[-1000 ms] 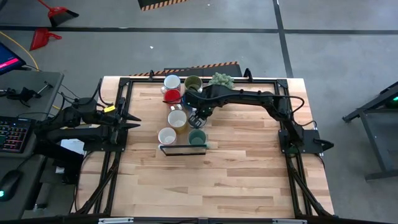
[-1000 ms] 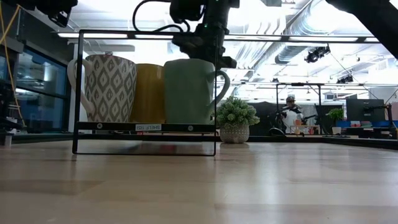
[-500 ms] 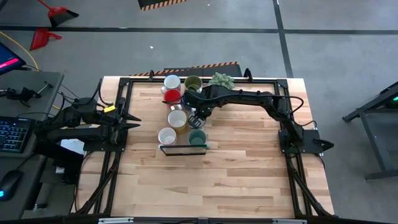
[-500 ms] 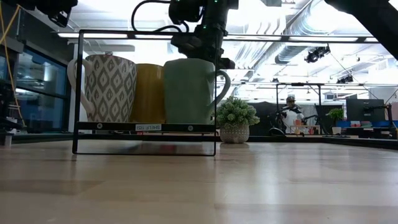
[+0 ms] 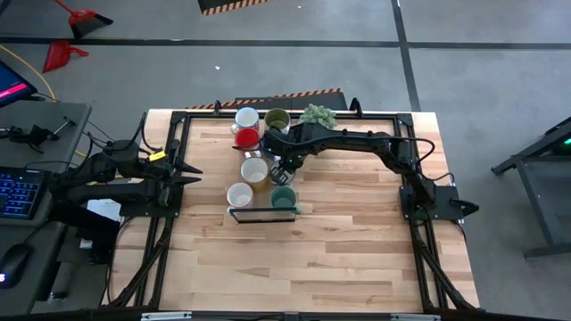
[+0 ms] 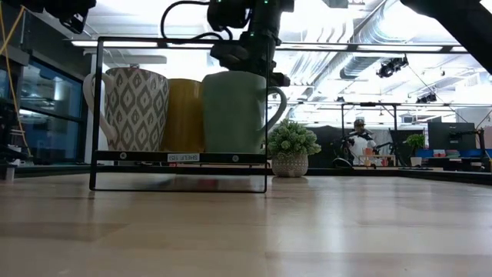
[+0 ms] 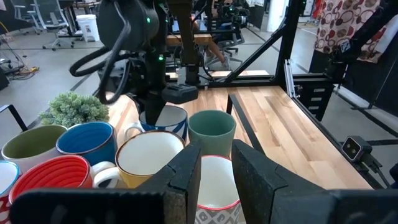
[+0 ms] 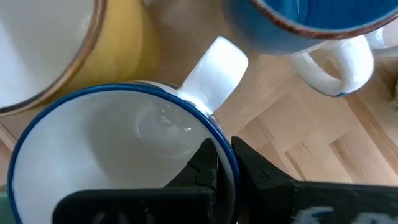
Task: Place coffee mugs
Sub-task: Put the blue patterned mug on the shelf
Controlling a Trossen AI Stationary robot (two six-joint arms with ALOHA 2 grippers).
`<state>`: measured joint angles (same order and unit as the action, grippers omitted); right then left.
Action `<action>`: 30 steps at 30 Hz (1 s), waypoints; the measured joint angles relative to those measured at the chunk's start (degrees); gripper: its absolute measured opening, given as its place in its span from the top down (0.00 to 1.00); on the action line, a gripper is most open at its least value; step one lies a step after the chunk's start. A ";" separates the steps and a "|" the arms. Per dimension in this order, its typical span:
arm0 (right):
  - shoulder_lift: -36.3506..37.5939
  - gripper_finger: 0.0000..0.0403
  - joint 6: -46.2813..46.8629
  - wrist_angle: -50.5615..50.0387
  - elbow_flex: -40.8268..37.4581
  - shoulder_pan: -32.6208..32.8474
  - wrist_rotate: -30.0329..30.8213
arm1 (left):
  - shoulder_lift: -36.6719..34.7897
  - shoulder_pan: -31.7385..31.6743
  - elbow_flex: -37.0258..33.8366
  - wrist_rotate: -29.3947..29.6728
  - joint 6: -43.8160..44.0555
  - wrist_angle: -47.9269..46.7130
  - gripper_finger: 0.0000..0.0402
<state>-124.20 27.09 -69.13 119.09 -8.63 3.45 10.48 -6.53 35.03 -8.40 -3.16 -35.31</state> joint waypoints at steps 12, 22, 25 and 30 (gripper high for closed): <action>-1.12 1.00 -0.10 0.81 0.00 0.32 0.59 | -0.02 0.00 0.00 -0.02 0.04 -0.02 0.81; -1.12 0.93 -0.14 0.92 0.00 0.34 0.50 | -0.01 -0.01 0.00 0.00 0.05 -0.01 0.81; -1.12 0.89 -0.15 0.92 0.00 0.34 1.08 | -0.01 0.00 0.00 -0.02 0.11 -0.02 0.81; -1.12 0.83 -0.20 0.92 0.01 0.34 1.47 | 0.00 0.00 0.00 -0.02 0.11 0.00 0.81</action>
<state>-125.32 26.89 -68.20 119.09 -8.29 4.91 10.48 -6.53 35.03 -8.42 -3.05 -35.31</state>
